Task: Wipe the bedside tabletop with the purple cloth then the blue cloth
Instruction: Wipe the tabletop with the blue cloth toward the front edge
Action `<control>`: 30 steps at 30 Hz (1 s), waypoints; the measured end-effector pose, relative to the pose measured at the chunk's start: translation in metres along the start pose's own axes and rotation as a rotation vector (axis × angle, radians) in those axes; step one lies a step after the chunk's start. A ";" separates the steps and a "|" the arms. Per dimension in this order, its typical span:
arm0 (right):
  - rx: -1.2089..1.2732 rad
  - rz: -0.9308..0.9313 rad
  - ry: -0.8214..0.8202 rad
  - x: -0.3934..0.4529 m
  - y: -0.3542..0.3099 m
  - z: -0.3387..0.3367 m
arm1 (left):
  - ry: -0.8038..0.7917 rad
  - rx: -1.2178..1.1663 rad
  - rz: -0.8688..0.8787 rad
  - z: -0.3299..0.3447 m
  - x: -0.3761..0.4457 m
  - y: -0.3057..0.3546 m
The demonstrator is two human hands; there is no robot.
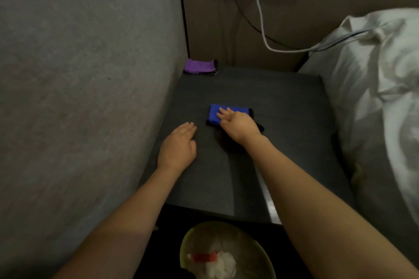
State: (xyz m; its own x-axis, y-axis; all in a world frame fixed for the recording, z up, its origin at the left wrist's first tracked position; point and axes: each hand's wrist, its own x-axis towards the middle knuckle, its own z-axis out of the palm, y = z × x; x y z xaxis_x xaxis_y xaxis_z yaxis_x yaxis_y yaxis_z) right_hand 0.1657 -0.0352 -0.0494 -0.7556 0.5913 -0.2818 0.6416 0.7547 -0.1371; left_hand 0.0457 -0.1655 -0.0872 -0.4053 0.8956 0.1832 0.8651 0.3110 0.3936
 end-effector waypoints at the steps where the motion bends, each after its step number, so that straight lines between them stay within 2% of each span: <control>1: 0.066 0.046 0.007 -0.010 0.014 0.000 | -0.016 0.004 -0.010 0.000 0.000 0.000; 6: 0.357 0.277 0.096 -0.055 0.081 0.003 | -0.014 0.010 -0.021 0.001 0.000 -0.001; 13: 0.501 0.428 0.207 -0.101 0.146 0.018 | -0.011 -0.003 -0.034 0.000 0.000 -0.002; 25: 0.512 0.518 0.269 -0.119 0.131 0.035 | -0.043 -0.014 -0.039 -0.004 -0.005 0.002; 30: 0.466 0.547 0.214 -0.111 0.114 0.029 | -0.043 -0.028 -0.069 -0.007 -0.021 0.002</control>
State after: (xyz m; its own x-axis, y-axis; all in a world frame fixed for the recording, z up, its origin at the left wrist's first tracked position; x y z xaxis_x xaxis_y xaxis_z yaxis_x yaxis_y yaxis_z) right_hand 0.3264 -0.0230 -0.0616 -0.2916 0.9259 -0.2403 0.8864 0.1671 -0.4318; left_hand 0.0540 -0.1861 -0.0841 -0.4503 0.8853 0.1162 0.8267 0.3643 0.4287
